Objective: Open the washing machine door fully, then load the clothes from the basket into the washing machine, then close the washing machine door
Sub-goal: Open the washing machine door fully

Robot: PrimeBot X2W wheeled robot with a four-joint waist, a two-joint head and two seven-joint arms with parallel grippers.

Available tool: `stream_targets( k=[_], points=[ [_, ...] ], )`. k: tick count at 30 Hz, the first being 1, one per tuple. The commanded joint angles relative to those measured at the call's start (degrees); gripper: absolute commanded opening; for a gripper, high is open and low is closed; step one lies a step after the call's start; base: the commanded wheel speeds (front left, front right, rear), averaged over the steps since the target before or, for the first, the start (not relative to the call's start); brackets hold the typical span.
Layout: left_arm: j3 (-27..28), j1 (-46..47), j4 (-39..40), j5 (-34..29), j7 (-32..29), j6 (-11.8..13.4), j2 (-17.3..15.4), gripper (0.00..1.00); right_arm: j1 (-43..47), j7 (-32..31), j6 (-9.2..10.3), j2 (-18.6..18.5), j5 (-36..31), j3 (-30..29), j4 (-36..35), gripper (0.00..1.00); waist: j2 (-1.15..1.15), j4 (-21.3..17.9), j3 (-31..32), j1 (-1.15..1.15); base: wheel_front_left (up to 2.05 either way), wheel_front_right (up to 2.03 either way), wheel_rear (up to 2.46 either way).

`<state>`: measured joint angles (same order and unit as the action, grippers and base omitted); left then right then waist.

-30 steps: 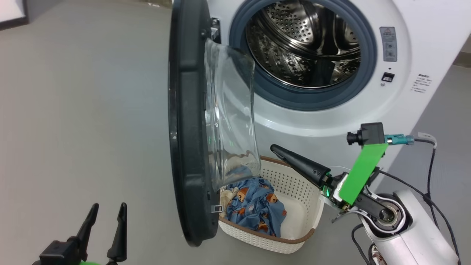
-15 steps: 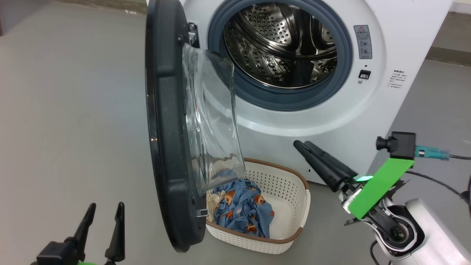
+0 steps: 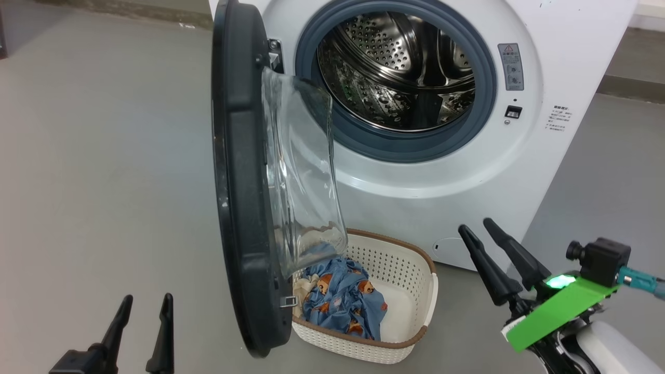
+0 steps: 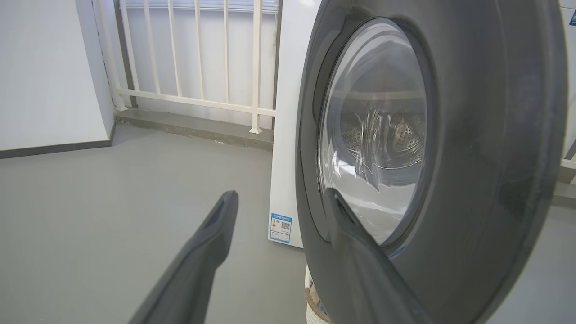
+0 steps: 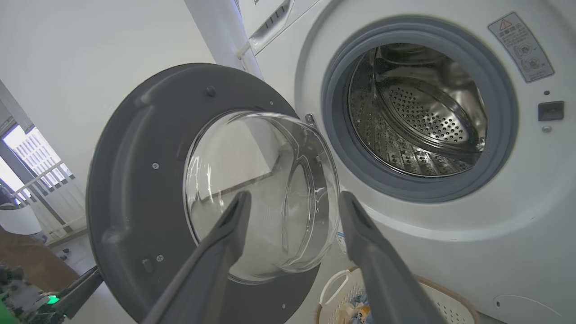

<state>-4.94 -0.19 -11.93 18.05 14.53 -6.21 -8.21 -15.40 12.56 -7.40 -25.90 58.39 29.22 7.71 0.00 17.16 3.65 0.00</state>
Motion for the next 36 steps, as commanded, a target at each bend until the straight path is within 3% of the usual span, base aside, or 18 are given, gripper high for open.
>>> stream_targets(
  k=[1,5,16,36],
  points=[
    [2.16,1.17,1.78,0.73,0.47,0.48,-1.25,1.0,0.84,1.38,-0.09,-0.94,-1.88,0.26,0.07,1.0,0.0,0.05,0.04,0.0,0.0,0.0,0.0],
    [2.22,0.76,2.21,0.94,0.47,0.73,-1.34,1.0,2.55,2.33,-0.09,-0.17,-6.5,-2.09,2.35,1.0,0.0,0.01,0.09,0.0,0.0,0.0,0.0],
    [2.45,0.25,3.18,1.47,0.47,1.37,-1.49,1.0,9.04,2.42,-0.09,4.56,-19.63,-9.35,-0.55,1.0,0.0,-0.33,-0.16,0.0,0.0,0.0,0.0],
    [2.61,-0.08,3.5,2.02,0.47,2.14,-1.35,1.0,10.36,2.43,-0.09,4.33,-20.68,-8.86,-2.56,1.0,0.0,0.22,-0.47,0.0,0.0,0.0,0.0]
  ],
)
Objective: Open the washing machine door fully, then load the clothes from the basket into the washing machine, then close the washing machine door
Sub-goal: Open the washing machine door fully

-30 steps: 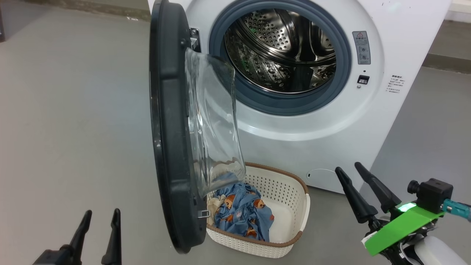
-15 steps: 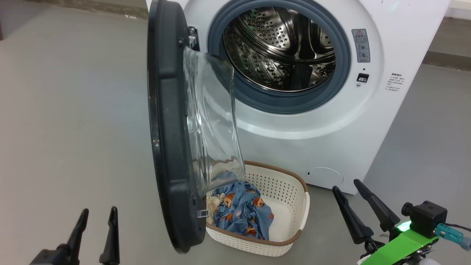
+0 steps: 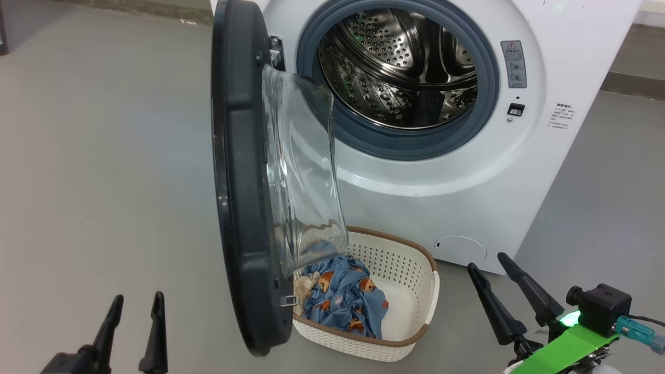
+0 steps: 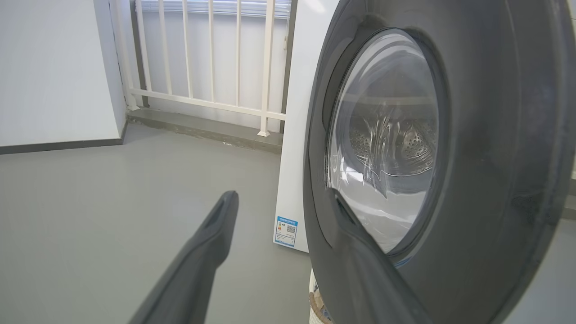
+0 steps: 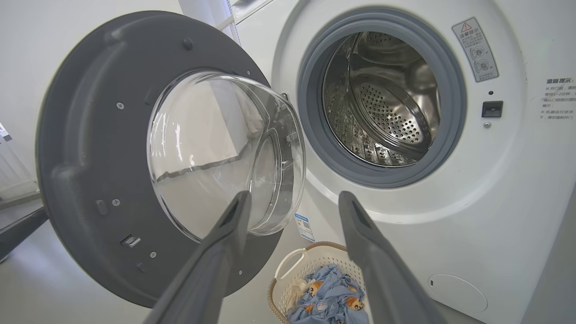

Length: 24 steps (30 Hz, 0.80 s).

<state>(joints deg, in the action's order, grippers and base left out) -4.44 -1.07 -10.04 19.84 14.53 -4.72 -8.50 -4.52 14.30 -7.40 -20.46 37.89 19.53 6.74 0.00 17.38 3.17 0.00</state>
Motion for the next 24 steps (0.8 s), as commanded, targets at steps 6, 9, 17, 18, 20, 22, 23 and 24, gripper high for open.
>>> stream_targets(
  k=[6,9,17,18,20,22,23,24],
  points=[
    [2.22,0.98,1.48,0.32,0.47,0.61,-1.23,1.0,-0.58,0.7,-0.09,-1.19,-0.24,1.17,-1.73,1.0,0.0,-0.19,0.02,0.0,0.0,0.0,0.0],
    [2.22,1.06,1.38,0.34,0.47,0.58,-1.27,1.0,-0.62,0.7,-0.09,-1.25,-0.3,1.29,-1.6,1.0,0.0,-0.31,-0.04,0.0,0.0,0.0,0.0],
    [2.15,1.38,1.04,0.35,0.47,0.43,-1.39,1.0,-0.72,0.7,-0.09,-1.33,-0.28,1.61,-1.2,1.0,0.0,-0.46,-0.16,0.0,0.0,0.0,0.0],
    [2.14,1.4,1.0,0.37,0.47,0.4,-1.41,1.0,-0.73,0.7,-0.09,-1.34,-0.29,1.64,-1.15,1.0,0.0,-0.46,-0.17,0.0,0.0,0.0,0.0],
    [2.12,1.48,0.91,0.39,0.47,0.35,-1.43,1.0,-0.76,0.7,-0.09,-1.34,-0.3,1.71,-1.06,1.0,0.0,-0.49,-0.17,0.0,0.0,0.0,0.0],
    [2.1,1.57,0.81,0.41,0.47,0.29,-1.45,1.0,-0.79,0.7,-0.09,-1.34,-0.32,1.78,-1.0,1.0,0.0,-0.52,-0.16,0.0,0.0,0.0,0.0],
    [2.1,1.62,0.77,0.43,0.47,0.26,-1.47,1.0,-0.8,0.7,-0.09,-1.34,-0.35,1.83,-0.97,1.0,0.0,-0.54,-0.14,0.0,0.0,0.0,0.0],
    [2.11,1.66,0.74,0.44,0.47,0.24,-1.48,1.0,-0.8,0.7,-0.09,-1.33,-0.37,1.87,-0.95,1.0,0.0,-0.55,-0.12,0.0,0.0,0.0,0.0]
  ],
)
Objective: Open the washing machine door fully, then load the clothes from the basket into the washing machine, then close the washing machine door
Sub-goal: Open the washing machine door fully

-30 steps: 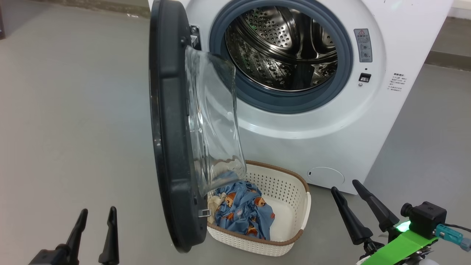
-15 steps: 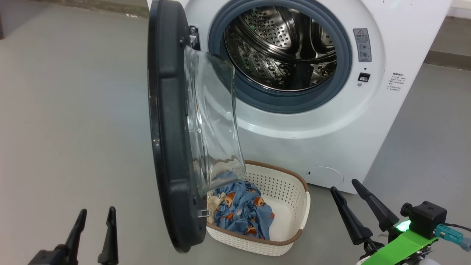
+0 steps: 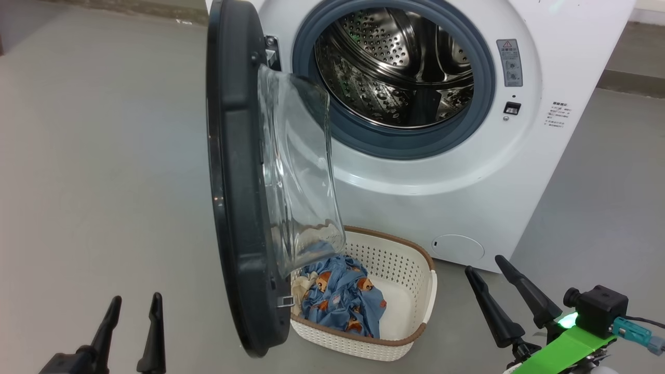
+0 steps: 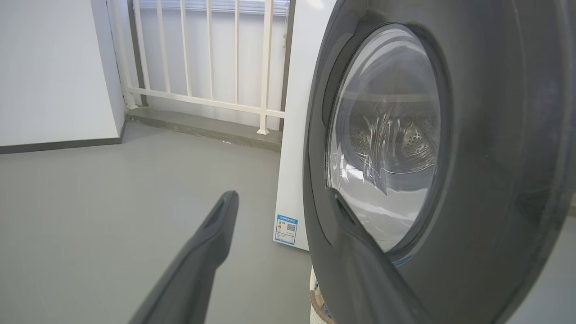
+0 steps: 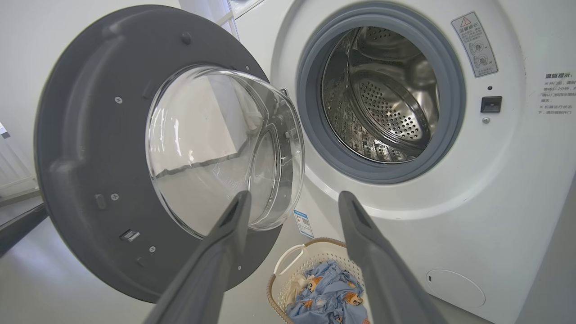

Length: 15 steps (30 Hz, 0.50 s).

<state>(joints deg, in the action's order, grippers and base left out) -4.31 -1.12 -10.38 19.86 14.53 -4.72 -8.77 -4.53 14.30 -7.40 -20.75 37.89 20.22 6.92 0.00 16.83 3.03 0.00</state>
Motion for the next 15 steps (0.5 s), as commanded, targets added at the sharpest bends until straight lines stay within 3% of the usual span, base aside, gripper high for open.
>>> stream_targets(
  k=[1,7,10,11,13,14,15],
  points=[
    [2.0,1.74,1.06,0.43,0.47,0.22,-1.22,1.0,-0.8,0.7,-0.09,-1.04,-0.39,1.21,-1.11,1.0,0.0,-0.03,0.02,0.0,0.0,0.0,0.0],
    [2.12,1.9,1.05,0.49,0.47,0.12,-1.27,1.0,-0.88,0.7,-0.09,-0.94,-0.47,1.27,-0.97,1.0,0.0,-0.15,-0.03,0.0,0.0,0.0,0.0],
    [2.27,2.08,1.17,0.53,0.47,0.1,-1.29,0.72,-0.91,0.7,-0.09,-0.91,-0.46,1.23,-0.97,1.0,0.0,-0.19,0.01,0.0,0.0,0.0,0.0],
    [2.34,2.13,1.27,0.54,0.47,0.1,-1.27,0.5,-0.89,0.7,-0.09,-0.89,-0.45,1.17,-0.95,1.0,0.0,-0.21,0.03,0.0,0.0,0.0,0.0],
    [2.42,2.21,1.45,0.51,0.47,0.09,-1.26,0.41,-0.87,0.7,-0.09,-0.84,-0.44,1.1,-0.88,1.0,0.0,-0.22,0.06,0.0,0.0,0.0,0.0],
    [2.46,2.28,1.59,0.48,0.47,0.08,-1.26,0.26,-0.89,0.7,-0.09,-0.82,-0.44,1.08,-0.89,1.0,0.0,-0.23,0.06,0.0,0.0,0.0,0.0],
    [2.52,2.34,1.76,0.43,0.47,0.08,-1.27,0.03,-0.91,0.7,-0.09,-0.8,-0.46,1.06,-0.92,1.0,0.0,-0.25,0.06,0.0,0.0,0.0,0.0]
  ],
)
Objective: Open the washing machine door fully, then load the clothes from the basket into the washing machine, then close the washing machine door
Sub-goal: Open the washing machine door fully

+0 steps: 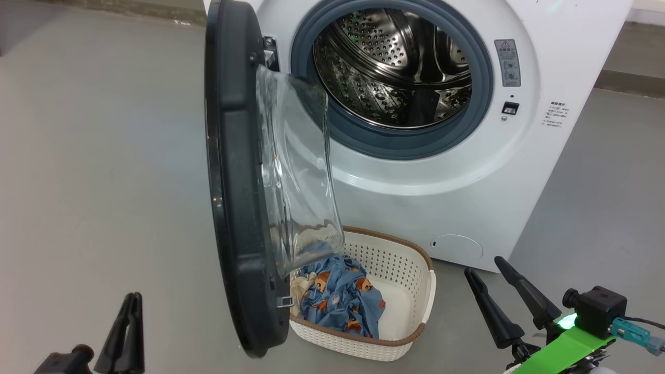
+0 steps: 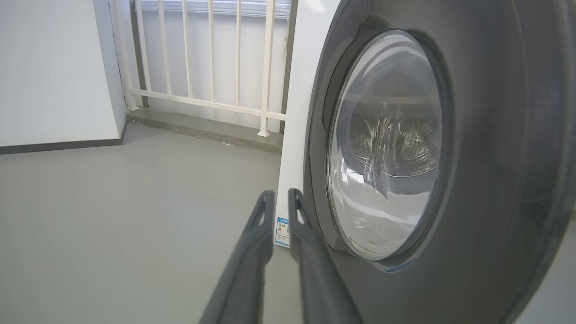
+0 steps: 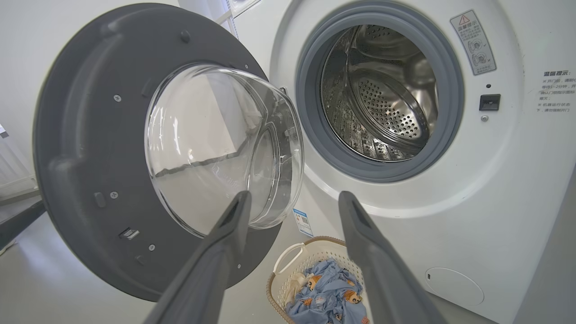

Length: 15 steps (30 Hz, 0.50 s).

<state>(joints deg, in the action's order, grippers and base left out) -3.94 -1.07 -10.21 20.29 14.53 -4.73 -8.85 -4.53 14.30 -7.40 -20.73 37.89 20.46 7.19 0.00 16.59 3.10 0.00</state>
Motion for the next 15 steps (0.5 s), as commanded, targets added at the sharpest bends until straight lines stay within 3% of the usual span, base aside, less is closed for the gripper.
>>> stream_targets(
  k=[1,15],
  points=[
    [2.22,2.35,1.78,-0.04,0.47,0.09,-1.19,0.0,-0.93,0.7,-0.09,-0.8,-0.48,0.79,-1.22,1.0,0.0,-0.03,-0.01,0.0,0.0,0.0,0.0],
    [3.41,4.67,11.14,-2.03,0.47,0.57,-1.24,0.0,-1.1,0.7,-0.09,-0.4,-0.6,0.33,-1.02,1.0,0.0,-0.73,-0.01,0.0,0.0,0.0,0.0]
  ],
)
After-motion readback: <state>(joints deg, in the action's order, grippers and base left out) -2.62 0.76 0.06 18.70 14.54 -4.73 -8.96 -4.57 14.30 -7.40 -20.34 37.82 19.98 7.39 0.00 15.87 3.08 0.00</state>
